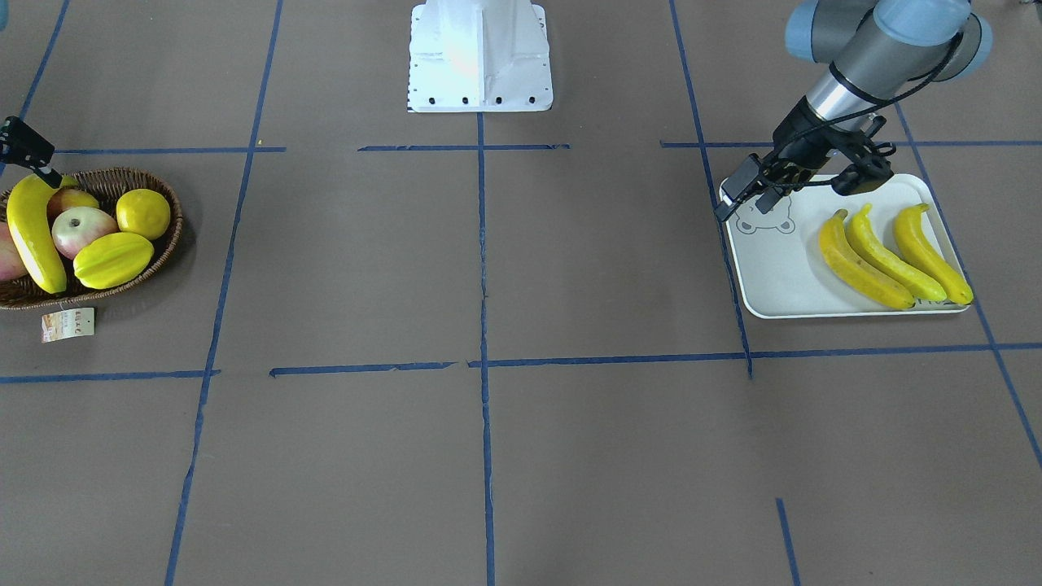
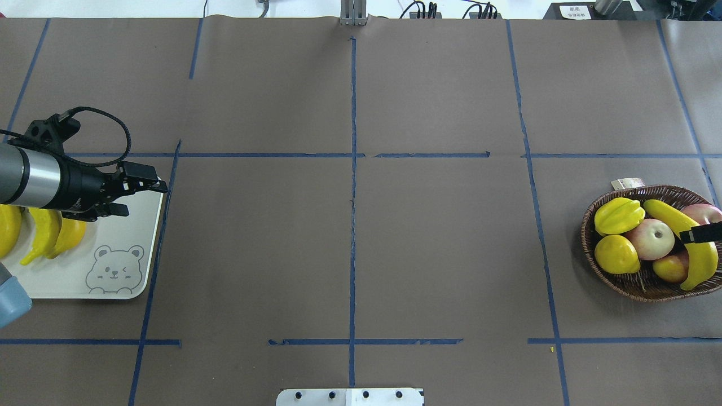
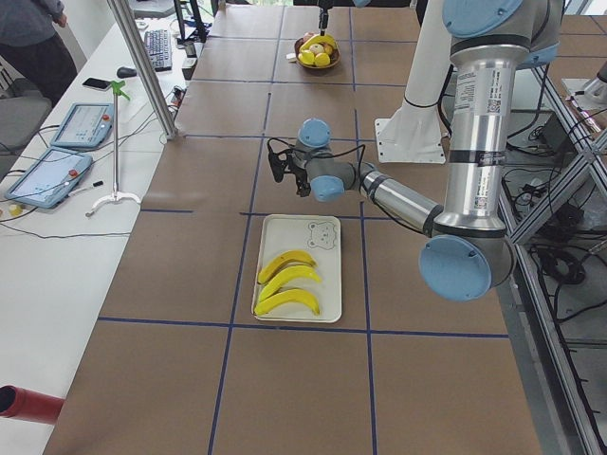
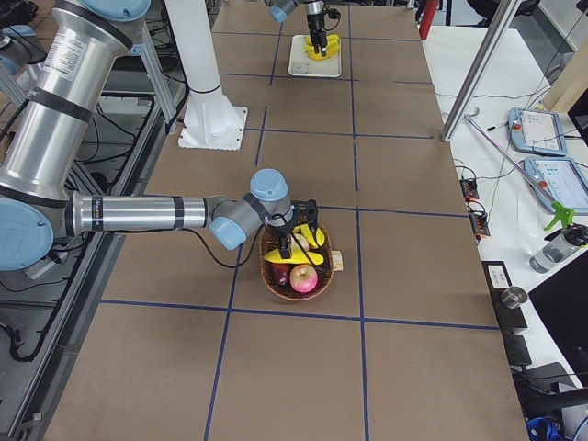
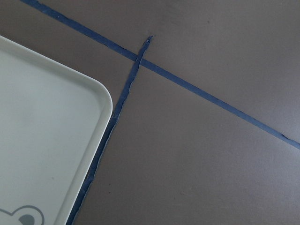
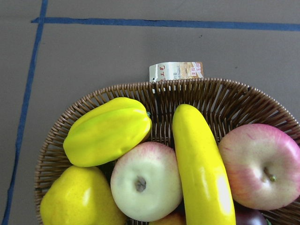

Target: Transfer all bananas from basket to plate

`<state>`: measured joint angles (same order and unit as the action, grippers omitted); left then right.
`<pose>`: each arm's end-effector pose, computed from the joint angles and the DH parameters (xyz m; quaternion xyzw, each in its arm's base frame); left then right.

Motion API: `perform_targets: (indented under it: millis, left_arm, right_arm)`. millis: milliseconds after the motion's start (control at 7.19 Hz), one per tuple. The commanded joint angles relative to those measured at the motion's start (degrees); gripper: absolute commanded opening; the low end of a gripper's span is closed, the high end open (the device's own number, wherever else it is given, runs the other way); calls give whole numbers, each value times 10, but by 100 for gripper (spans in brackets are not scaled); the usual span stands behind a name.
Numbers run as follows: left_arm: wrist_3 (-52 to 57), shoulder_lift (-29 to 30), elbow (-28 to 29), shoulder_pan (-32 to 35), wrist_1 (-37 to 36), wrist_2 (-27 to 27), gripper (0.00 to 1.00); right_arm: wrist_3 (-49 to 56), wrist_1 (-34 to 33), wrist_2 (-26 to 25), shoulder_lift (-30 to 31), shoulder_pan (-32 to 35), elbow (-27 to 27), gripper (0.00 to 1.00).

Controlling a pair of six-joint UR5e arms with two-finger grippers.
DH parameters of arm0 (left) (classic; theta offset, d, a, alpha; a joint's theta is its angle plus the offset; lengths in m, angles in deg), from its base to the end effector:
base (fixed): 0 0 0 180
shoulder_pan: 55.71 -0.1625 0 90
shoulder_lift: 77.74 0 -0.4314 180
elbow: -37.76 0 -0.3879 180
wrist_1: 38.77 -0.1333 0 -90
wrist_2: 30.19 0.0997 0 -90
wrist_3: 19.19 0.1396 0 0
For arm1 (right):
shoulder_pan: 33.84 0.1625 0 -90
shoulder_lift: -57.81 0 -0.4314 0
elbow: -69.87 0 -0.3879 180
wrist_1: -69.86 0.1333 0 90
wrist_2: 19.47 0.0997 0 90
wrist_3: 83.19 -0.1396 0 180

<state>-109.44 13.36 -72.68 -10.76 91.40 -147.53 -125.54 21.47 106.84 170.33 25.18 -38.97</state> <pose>0.3231 -0.4203 0.4224 0.0019 0.5381 -0.2087 0.8167 -0.1469 -0.3430 0.6133 0.0717 -0.4208 -0.0117 0.9042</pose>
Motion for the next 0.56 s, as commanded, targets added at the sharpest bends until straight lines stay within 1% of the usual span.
perform_targets:
  millis: [0,139,278,418]
  left_arm:
    - [0,1,1,-1,0,1,100]
    - [0,1,2,-9,-1,1,100]
    - [-1,1,3,-15,-1,17,100]
    - [-2,0,3,-28,-1,39,100]
  right_arm:
    - [-3,5,-30,11,-35,20,99]
    - [-2,5,-30,13,-36,20,99]
    - [-2,5,-31,16,-36,21,98]
    - [-3,5,-33,13,-42,26,84]
